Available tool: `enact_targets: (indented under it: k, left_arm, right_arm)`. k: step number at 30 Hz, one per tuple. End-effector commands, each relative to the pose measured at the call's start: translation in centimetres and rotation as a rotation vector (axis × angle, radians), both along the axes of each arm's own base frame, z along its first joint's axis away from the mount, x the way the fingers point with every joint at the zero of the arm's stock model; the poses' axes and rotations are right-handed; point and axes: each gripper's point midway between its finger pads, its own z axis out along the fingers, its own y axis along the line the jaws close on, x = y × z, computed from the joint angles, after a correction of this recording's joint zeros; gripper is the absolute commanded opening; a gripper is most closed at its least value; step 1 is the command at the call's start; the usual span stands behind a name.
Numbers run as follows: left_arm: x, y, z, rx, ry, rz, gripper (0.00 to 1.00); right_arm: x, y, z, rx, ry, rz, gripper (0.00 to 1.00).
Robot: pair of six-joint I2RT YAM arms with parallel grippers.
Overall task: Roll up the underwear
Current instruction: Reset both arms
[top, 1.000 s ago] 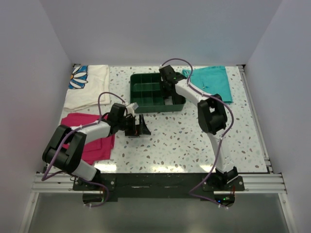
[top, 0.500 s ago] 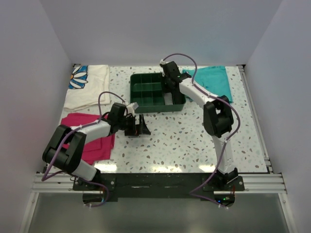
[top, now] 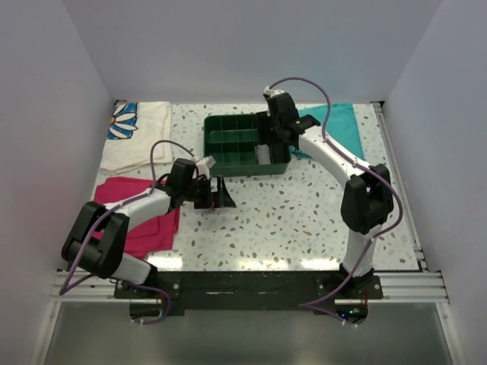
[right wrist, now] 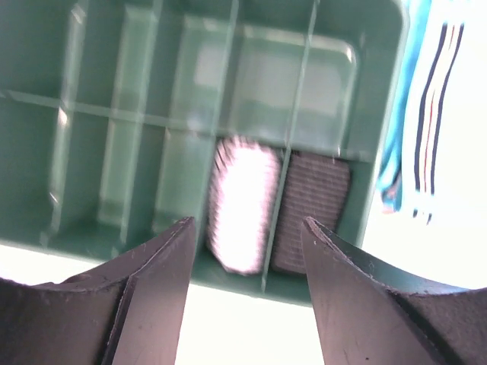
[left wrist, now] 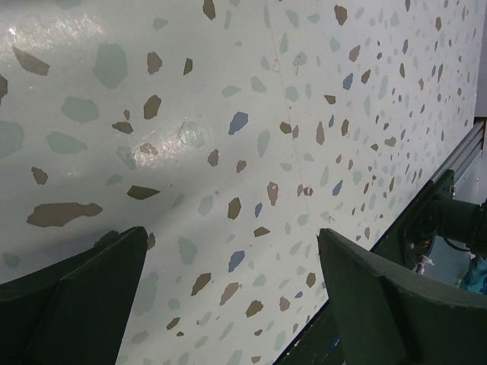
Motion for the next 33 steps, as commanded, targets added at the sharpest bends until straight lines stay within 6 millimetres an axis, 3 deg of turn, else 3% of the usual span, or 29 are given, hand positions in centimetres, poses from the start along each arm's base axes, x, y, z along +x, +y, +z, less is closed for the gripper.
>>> enact_targets:
  k: [1, 5, 6, 7, 10, 15, 23, 33]
  left_arm:
    - [1.5, -0.4, 2.6, -0.011, -0.089, 0.004, 1.00]
    - [1.8, -0.2, 2.9, -0.006, -0.104, 0.018, 1.00]
    - [1.9, -0.2, 3.1, -0.004, -0.113, 0.026, 1.00]
    - [2.1, -0.1, 3.3, -0.002, -0.121, 0.029, 1.00]
    - [2.7, 0.1, 4.1, 0.006, -0.154, 0.048, 1.00]
    - [4.0, 0.5, 6.3, 0.029, -0.224, 0.079, 1.00]
    - [5.2, 2.4, 8.0, 0.152, -0.307, 0.146, 1.00]
    - [5.2, 3.8, 10.3, 0.183, -0.380, 0.223, 1.00]
  right_arm:
    - [-3.6, -0.9, 0.0, 0.024, 0.070, 0.033, 0.61]
    - [-7.1, 0.4, -0.9, 0.131, 0.149, 0.121, 0.61]
    - [-8.4, 0.4, -2.1, 0.142, 0.188, 0.142, 0.61]
    - [-9.3, 0.7, -1.6, 0.170, 0.191, 0.172, 0.62]
    - [-10.9, 0.0, -3.0, 0.175, 0.221, 0.160, 0.66]
    - [-13.2, 0.8, -5.0, 0.208, 0.319, 0.228, 0.68]
    - [-12.4, 1.5, -7.3, 0.213, 0.368, 0.214, 0.75]
    - [-8.4, 2.2, -8.7, 0.161, 0.338, 0.168, 0.82]
